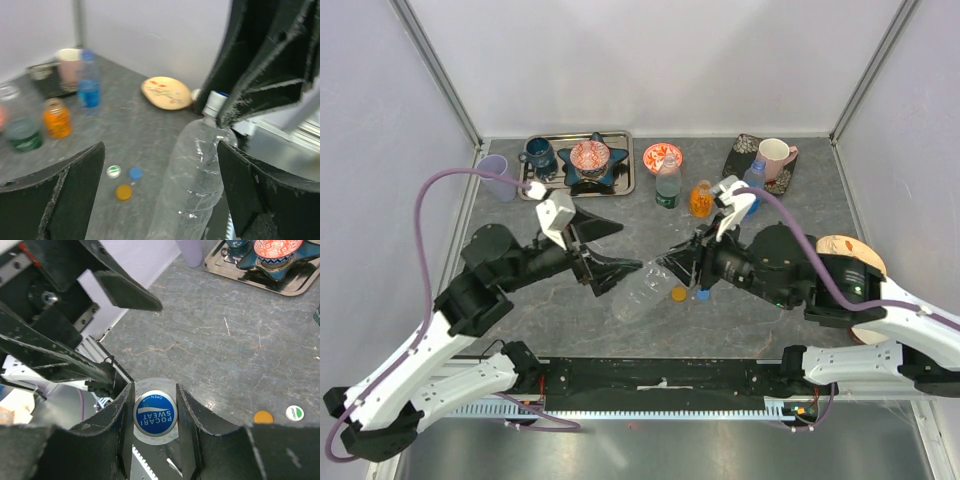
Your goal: Unscrew the bottle caps
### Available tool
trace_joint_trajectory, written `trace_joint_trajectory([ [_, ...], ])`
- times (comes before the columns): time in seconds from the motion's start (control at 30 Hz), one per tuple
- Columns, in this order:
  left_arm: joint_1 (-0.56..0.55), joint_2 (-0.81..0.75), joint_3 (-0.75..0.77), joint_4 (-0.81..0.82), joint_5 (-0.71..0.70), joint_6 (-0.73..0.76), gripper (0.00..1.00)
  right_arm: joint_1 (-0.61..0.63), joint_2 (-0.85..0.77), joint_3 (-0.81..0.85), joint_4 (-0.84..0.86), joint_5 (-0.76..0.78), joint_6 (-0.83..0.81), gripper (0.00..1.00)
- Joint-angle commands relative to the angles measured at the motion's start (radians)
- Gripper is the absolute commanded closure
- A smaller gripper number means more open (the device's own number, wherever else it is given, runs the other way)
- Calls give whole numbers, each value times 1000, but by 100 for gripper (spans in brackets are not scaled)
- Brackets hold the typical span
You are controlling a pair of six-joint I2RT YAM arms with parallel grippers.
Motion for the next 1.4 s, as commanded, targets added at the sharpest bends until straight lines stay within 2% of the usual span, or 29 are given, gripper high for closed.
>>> trace_joint_trajectory([
  [0.0, 3, 103, 53, 185, 384, -70, 1, -3, -62, 10, -18, -43, 36, 100],
  [0.03, 3, 143, 59, 209, 448, -88, 1, -2, -69, 12, -18, -46, 36, 100],
  [0.23, 3, 224, 51, 278, 550, -124, 1, -3, -69, 48, -16, -37, 0, 100],
  [0.5, 2, 232, 28, 312, 587, -144, 0, -3, -52, 44, 63, -4, -38, 100],
  [0.6, 2, 217, 2, 334, 604, -156, 0, -3, -72, 1, 146, 1, -44, 100],
  [0.93, 2, 209, -42, 314, 596, -142, 1, -5, -55, -19, 241, -86, -35, 100],
  [0.97, 2, 209, -42, 312, 598, -141, 2, -3, -53, -19, 246, -92, -35, 100],
  [1.17, 2, 208, -38, 306, 610, -133, 25, -3, -46, -19, 246, -100, -29, 100],
  [1.27, 2, 205, -36, 295, 614, -122, 40, -3, -41, -17, 238, -99, -29, 100],
  [1.3, 2, 205, -35, 283, 613, -115, 48, -3, -41, -16, 235, -97, -30, 100],
  [1.33, 2, 203, -35, 277, 608, -110, 51, -3, -38, -14, 232, -99, -29, 100],
  [1.37, 2, 203, -33, 266, 604, -104, 53, -5, -36, -5, 226, -99, -30, 82],
])
